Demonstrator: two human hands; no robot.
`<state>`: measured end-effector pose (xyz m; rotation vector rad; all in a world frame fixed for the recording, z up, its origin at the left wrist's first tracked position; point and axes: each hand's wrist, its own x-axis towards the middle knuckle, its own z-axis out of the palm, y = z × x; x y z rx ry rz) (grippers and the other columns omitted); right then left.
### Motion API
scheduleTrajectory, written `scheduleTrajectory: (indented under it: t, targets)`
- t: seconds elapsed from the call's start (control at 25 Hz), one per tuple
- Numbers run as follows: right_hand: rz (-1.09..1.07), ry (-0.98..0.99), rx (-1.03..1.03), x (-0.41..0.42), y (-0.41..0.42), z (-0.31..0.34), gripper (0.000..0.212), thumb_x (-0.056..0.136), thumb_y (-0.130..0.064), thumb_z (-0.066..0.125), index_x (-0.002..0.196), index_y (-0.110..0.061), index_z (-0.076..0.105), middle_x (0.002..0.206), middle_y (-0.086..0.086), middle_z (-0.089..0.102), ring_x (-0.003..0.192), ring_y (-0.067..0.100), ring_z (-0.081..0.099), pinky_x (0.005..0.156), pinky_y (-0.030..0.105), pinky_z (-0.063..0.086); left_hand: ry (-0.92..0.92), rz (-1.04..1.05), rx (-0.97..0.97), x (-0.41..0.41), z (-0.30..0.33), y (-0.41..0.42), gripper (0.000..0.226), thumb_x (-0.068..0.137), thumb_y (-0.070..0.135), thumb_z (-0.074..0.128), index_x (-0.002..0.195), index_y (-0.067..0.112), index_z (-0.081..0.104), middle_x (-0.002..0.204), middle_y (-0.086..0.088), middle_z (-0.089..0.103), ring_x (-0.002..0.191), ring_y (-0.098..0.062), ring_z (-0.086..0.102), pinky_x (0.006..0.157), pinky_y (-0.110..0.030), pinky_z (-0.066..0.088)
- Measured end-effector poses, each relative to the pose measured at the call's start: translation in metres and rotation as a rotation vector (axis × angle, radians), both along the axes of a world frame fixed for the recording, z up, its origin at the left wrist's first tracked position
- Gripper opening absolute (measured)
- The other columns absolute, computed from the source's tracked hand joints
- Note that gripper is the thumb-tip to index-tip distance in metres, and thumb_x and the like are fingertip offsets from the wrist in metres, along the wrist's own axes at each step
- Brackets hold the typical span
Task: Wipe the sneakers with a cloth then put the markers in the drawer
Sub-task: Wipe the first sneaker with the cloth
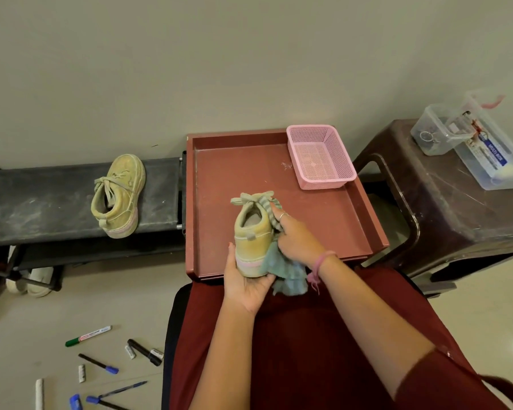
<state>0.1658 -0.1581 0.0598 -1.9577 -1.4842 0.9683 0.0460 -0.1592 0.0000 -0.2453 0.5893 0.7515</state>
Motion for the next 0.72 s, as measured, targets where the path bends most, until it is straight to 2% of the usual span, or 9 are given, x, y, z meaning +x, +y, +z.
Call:
scheduleTrajectory:
  t: [0.16, 0.24, 0.28, 0.36, 0.44, 0.48, 0.56, 0.64, 0.72]
  targets:
    - [0.048, 0.055, 0.106, -0.023, -0.024, -0.001, 0.069, 0.087, 0.01, 0.031, 0.151, -0.014, 0.018, 0.157, 0.0, 0.014, 0.146, 0.012, 0.008, 0.12, 0.029, 0.006, 0.292, 0.171, 0.042, -0.007, 0.012, 0.003, 0.072, 0.095, 0.061, 0.032, 0.135, 0.005, 0.052, 0.128, -0.023, 0.06, 0.111, -0.034, 0.061, 0.075, -0.048, 0.059]
    - [0.224, -0.041, 0.162, -0.047, -0.054, -0.008, 0.072, 0.085, 0.012, 0.033, 0.15, -0.013, 0.016, 0.157, -0.004, 0.007, 0.145, 0.009, -0.001, 0.118, 0.024, 0.0, 0.401, 0.238, 0.111, -0.016, 0.019, 0.006, 0.064, 0.097, 0.058, 0.028, 0.14, 0.015, 0.047, 0.131, -0.016, 0.06, 0.11, -0.029, 0.063, 0.067, -0.041, 0.061]
    - [0.233, -0.062, 0.189, -0.04, -0.06, -0.009, 0.072, 0.083, 0.015, 0.036, 0.148, -0.012, 0.022, 0.155, -0.005, 0.013, 0.145, 0.009, 0.004, 0.117, 0.019, 0.002, 0.452, 0.24, 0.16, -0.021, 0.024, 0.006, 0.061, 0.097, 0.057, 0.028, 0.14, 0.019, 0.047, 0.13, -0.013, 0.061, 0.11, -0.027, 0.064, 0.068, -0.041, 0.061]
    - [-0.015, 0.081, 0.198, -0.02, -0.056, -0.01, 0.059, 0.082, 0.015, 0.04, 0.135, -0.009, 0.05, 0.139, -0.004, 0.045, 0.133, 0.013, 0.04, 0.11, 0.012, 0.025, 0.504, 0.172, 0.252, -0.027, 0.033, 0.002, 0.062, 0.091, 0.06, 0.038, 0.136, 0.02, 0.051, 0.127, -0.009, 0.064, 0.112, -0.027, 0.064, 0.077, -0.047, 0.059]
    - [-0.428, 0.324, 0.144, 0.0, -0.046, -0.01, 0.043, 0.085, 0.007, 0.04, 0.106, -0.015, 0.07, 0.107, 0.001, 0.07, 0.099, 0.021, 0.065, 0.089, 0.027, 0.053, 0.537, 0.115, 0.291, -0.033, 0.038, 0.002, 0.068, 0.079, 0.054, 0.057, 0.135, 0.016, 0.051, 0.128, -0.009, 0.063, 0.113, -0.029, 0.063, 0.08, -0.052, 0.057]
    - [-0.575, 0.419, 0.133, 0.013, -0.038, -0.015, 0.036, 0.086, 0.002, 0.04, 0.093, -0.013, 0.072, 0.094, 0.007, 0.073, 0.086, 0.026, 0.068, 0.078, 0.036, 0.057, 0.544, 0.104, 0.303, -0.036, 0.039, 0.004, 0.069, 0.075, 0.044, 0.066, 0.135, 0.013, 0.05, 0.129, -0.011, 0.062, 0.114, -0.03, 0.063, 0.08, -0.051, 0.058]
    - [-0.682, 0.448, 0.104, 0.033, -0.024, -0.019, 0.027, 0.088, -0.005, 0.042, 0.083, -0.005, 0.068, 0.084, 0.015, 0.07, 0.077, 0.029, 0.066, 0.068, 0.041, 0.056, 0.606, 0.069, 0.344, -0.042, 0.037, 0.008, 0.066, 0.07, 0.021, 0.075, 0.13, 0.007, 0.053, 0.126, -0.013, 0.063, 0.111, -0.029, 0.064, 0.08, -0.048, 0.058]
    - [-0.61, 0.313, 0.075, 0.046, -0.006, -0.021, 0.025, 0.089, -0.009, 0.042, 0.09, -0.004, 0.066, 0.09, 0.019, 0.068, 0.083, 0.035, 0.065, 0.072, 0.045, 0.055, 0.686, 0.028, 0.384, -0.046, 0.033, 0.012, 0.048, 0.073, 0.01, 0.076, 0.117, 0.01, 0.06, 0.118, -0.01, 0.068, 0.107, -0.025, 0.067, 0.082, -0.046, 0.058]
    - [-0.472, 0.097, 0.064, 0.04, 0.01, -0.019, 0.035, 0.093, -0.003, 0.039, 0.117, -0.012, 0.063, 0.108, 0.011, 0.066, 0.096, 0.029, 0.064, 0.086, 0.04, 0.053, 0.744, 0.012, 0.395, -0.048, 0.03, 0.012, 0.03, 0.081, 0.009, 0.073, 0.108, 0.018, 0.062, 0.111, -0.005, 0.071, 0.103, -0.022, 0.069, 0.084, -0.046, 0.058]
